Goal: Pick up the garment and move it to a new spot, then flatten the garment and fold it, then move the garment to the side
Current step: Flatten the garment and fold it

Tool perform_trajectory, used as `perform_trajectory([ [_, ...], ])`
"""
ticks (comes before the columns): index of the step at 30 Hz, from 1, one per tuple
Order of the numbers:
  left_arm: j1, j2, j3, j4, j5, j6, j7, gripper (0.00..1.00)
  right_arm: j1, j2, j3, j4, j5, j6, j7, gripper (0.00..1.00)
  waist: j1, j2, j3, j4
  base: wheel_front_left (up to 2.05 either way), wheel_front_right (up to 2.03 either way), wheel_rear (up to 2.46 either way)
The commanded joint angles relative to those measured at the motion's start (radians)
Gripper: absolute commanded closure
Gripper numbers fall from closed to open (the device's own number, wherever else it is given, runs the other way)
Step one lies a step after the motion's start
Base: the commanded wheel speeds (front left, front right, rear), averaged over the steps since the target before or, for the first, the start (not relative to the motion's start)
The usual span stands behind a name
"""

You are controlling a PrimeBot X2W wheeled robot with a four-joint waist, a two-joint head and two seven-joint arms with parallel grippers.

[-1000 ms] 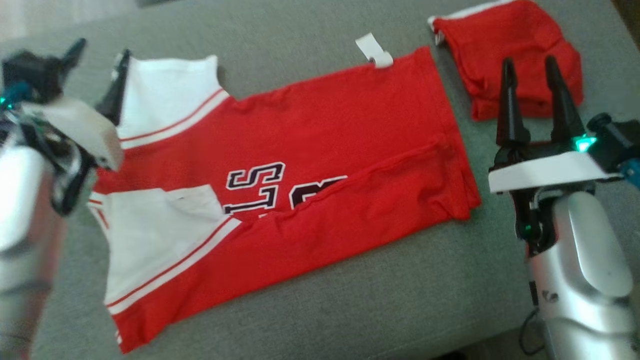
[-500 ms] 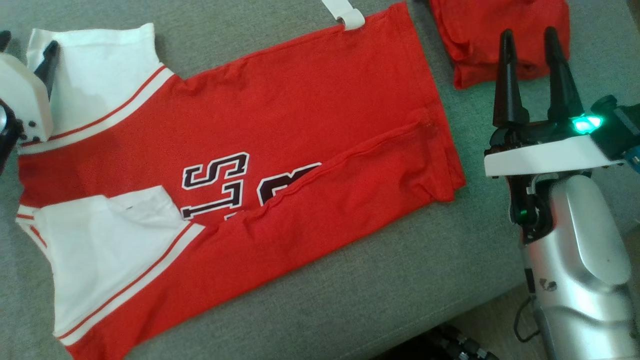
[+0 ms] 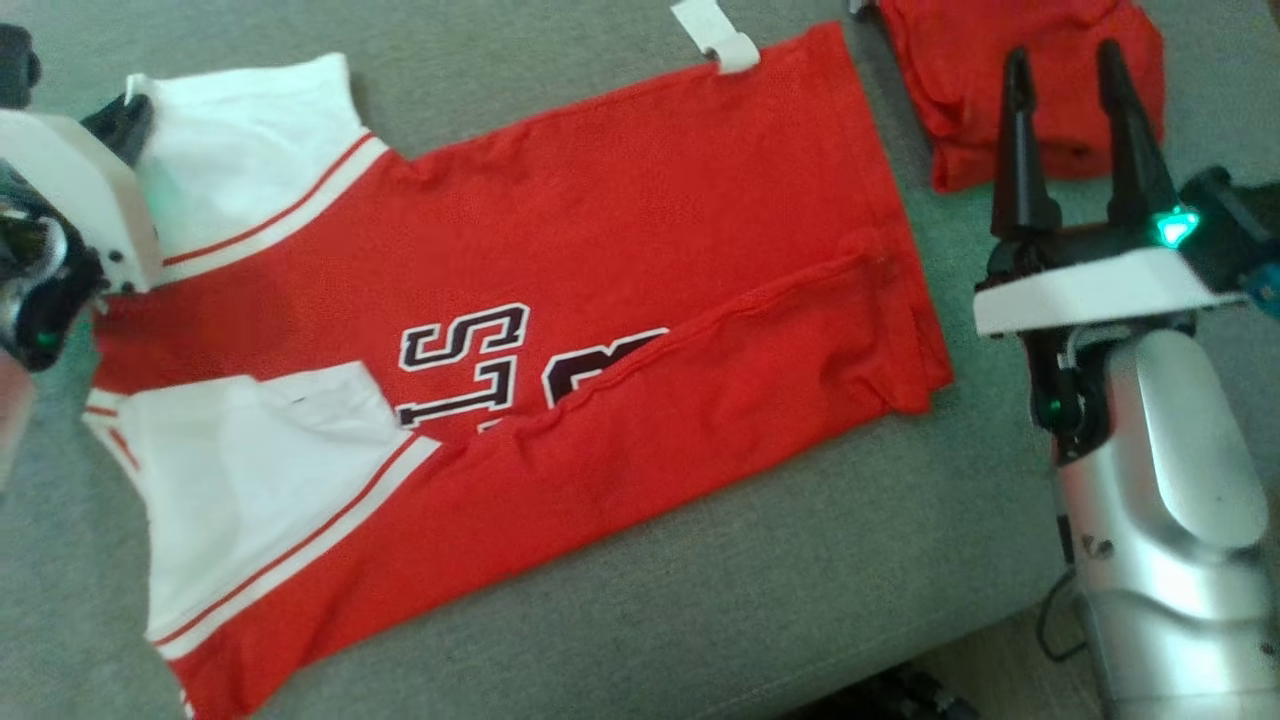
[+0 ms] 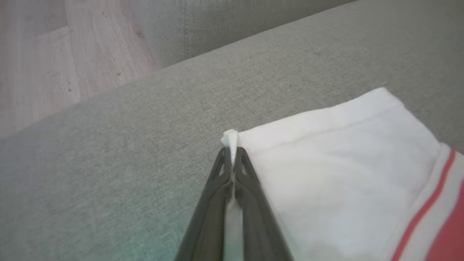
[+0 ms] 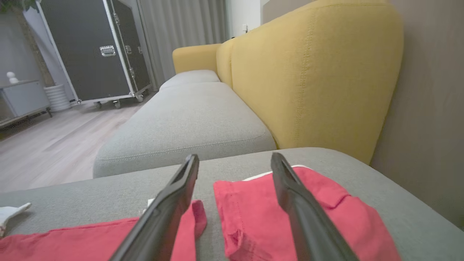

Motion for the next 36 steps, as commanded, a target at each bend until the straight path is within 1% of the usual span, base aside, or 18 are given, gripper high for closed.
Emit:
perform_trajectory([
  [1, -0.025, 0.036, 0.024, -0.022, 0.0, 0.002, -0.041, 1.0, -0.034, 0.001, 0.022, -0.024, -0.025, -0.001, 0.018, 0.0, 0.0, 0.0, -0.022, 0.026, 0.0, 0.0, 0.0],
  [4, -0.031, 0.019, 0.013, -0.046, 0.007, 0.002, -0.135, 1.0, -0.063, -0.018, 0.034, -0.008, -0.05, -0.001, 0.061, 0.0, 0.0, 0.0, -0.046, 0.064, 0.0, 0.0, 0.0],
  [7, -0.034, 0.002, -0.002, -0.083, 0.017, 0.002, -0.218, 1.0, -0.094, -0.056, 0.061, 0.021, -0.054, -0.001, 0.116, 0.0, 0.0, 0.0, -0.064, 0.111, 0.0, 0.0, 0.0],
  [9, -0.028, -0.007, -0.009, -0.115, 0.015, 0.002, -0.254, 1.0, -0.116, -0.085, 0.083, 0.054, -0.042, -0.001, 0.158, 0.0, 0.0, 0.0, -0.073, 0.143, 0.0, 0.0, 0.0],
  [11, -0.016, -0.009, -0.018, -0.154, 0.005, 0.002, -0.28, 1.0, -0.136, -0.108, 0.096, 0.106, -0.01, -0.001, 0.223, 0.0, 0.0, 0.0, -0.081, 0.174, 0.0, 0.0, 0.0],
  [15, 0.016, 0.009, -0.043, -0.237, 0.001, 0.002, -0.315, 1.0, -0.183, -0.158, 0.138, 0.204, 0.054, -0.001, 0.341, 0.0, 0.0, 0.0, -0.084, 0.228, 0.0, 0.0, 0.0],
  [19, 0.047, 0.021, -0.063, -0.319, 0.006, 0.002, -0.329, 1.0, -0.235, -0.218, 0.181, 0.307, 0.056, -0.001, 0.411, 0.0, 0.0, 0.0, -0.08, 0.272, 0.0, 0.0, 0.0],
  [23, 0.073, 0.017, -0.082, -0.386, 0.011, 0.008, -0.326, 1.0, -0.282, -0.256, 0.202, 0.417, 0.041, -0.001, 0.432, 0.0, 0.0, 0.0, -0.074, 0.306, 0.0, 0.0, 0.0],
  [24, 0.073, 0.017, -0.082, -0.386, 0.011, 0.008, -0.326, 1.0, -0.282, -0.256, 0.202, 0.417, 0.041, -0.001, 0.432, 0.0, 0.0, 0.0, -0.074, 0.306, 0.0, 0.0, 0.0],
  [28, 0.09, 0.015, -0.096, -0.432, 0.016, 0.02, -0.316, 1.0, -0.321, -0.277, 0.235, 0.515, 0.021, -0.001, 0.439, 0.0, 0.0, 0.0, -0.069, 0.325, 0.0, 0.0, 0.0],
  [31, 0.096, 0.017, -0.1, -0.455, 0.017, 0.028, -0.311, 1.0, -0.345, -0.28, 0.256, 0.574, 0.022, -0.001, 0.435, 0.0, 0.0, 0.0, -0.065, 0.334, 0.0, 0.0, 0.0],
  [36, 0.099, 0.026, -0.102, -0.475, 0.017, 0.037, -0.305, 1.0, -0.401, -0.289, 0.287, 0.666, 0.007, -0.001, 0.405, 0.0, 0.0, 0.0, -0.05, 0.343, 0.0, 0.0, 0.0],
])
